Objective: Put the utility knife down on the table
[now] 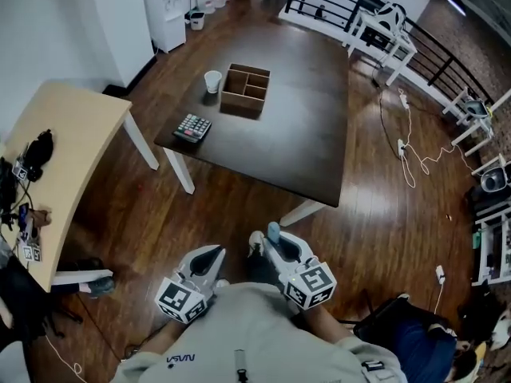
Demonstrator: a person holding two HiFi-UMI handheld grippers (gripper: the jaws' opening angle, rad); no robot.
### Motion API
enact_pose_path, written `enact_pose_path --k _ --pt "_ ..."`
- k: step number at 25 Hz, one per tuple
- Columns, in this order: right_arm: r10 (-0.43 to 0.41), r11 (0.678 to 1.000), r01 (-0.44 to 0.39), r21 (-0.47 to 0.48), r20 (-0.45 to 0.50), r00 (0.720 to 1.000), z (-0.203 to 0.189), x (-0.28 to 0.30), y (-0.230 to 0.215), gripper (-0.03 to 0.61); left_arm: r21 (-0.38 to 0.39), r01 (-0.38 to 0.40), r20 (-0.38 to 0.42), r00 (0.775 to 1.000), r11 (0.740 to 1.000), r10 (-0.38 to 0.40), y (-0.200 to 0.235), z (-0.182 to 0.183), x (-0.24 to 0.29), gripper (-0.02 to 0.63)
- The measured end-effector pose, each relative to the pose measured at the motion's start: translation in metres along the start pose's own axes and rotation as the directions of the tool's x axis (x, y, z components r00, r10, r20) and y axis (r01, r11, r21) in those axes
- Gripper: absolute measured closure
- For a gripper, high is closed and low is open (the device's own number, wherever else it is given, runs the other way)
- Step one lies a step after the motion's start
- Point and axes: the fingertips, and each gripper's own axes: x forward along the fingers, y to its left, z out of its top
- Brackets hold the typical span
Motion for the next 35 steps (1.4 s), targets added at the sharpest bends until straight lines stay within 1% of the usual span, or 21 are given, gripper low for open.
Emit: enact_pose_path --k 4,6,9,11,14,18,20,24,29,32,35 --pt "-0.047 0.999 0.047 0.005 0.022 0.999 0.015 0.035 -0.055 0.488 0.008 -0.033 -0.006 0.999 0.999 0.033 0.038 0.010 0.031 0.612" --pt "-0.071 0.997 0.071 0.009 0.032 0.997 0.023 0.051 -0.088 0.488 0.014 -0.047 -0.011 0.999 0.999 0.047 0.055 0.017 0.054 0.612" --pt "-0.105 0.994 0.105 -0.004 0.028 0.994 0.036 0.079 -0.143 0.488 0.044 -0.046 -0.020 0.999 0.998 0.047 0.079 0.033 0.099 0.612" --pt "-0.119 0.993 0.119 -0.018 0.006 0.993 0.040 0.100 -0.179 0.488 0.065 -0.041 -0.036 0.998 0.997 0.043 0.097 0.040 0.135 0.612" --pt "-0.127 0.992 0.125 -0.034 -0.050 0.991 0.037 0.131 -0.229 0.488 0.089 -0.030 -0.084 0.996 0.996 0.037 0.122 0.041 0.193 0.612" --pt "-0.140 0.989 0.133 -0.058 -0.122 0.983 0.024 0.167 -0.282 0.488 0.091 -0.004 -0.124 0.992 0.996 0.016 0.145 0.043 0.261 0.612" --pt "-0.146 0.988 0.136 -0.069 -0.159 0.977 0.014 0.183 -0.304 0.488 0.068 0.010 -0.147 0.989 0.998 0.000 0.155 0.038 0.288 0.612" --pt "-0.160 0.986 0.141 -0.089 -0.257 0.953 -0.015 0.212 -0.341 0.488 0.030 0.020 -0.238 0.971 0.999 -0.012 0.174 0.013 0.327 0.612" --pt "-0.181 0.982 0.145 -0.120 -0.396 0.900 -0.050 0.236 -0.371 0.488 0.012 0.036 -0.347 0.937 0.999 -0.030 0.187 -0.017 0.360 0.612" --pt "-0.181 0.981 0.131 -0.142 -0.450 0.874 -0.067 0.243 -0.377 0.488 0.005 0.052 -0.386 0.921 0.999 -0.046 0.189 -0.027 0.372 0.612" --pt "-0.169 0.981 0.097 -0.170 -0.486 0.858 -0.079 0.246 -0.379 0.488 -0.004 0.062 -0.408 0.911 0.998 -0.058 0.190 -0.033 0.382 0.612"
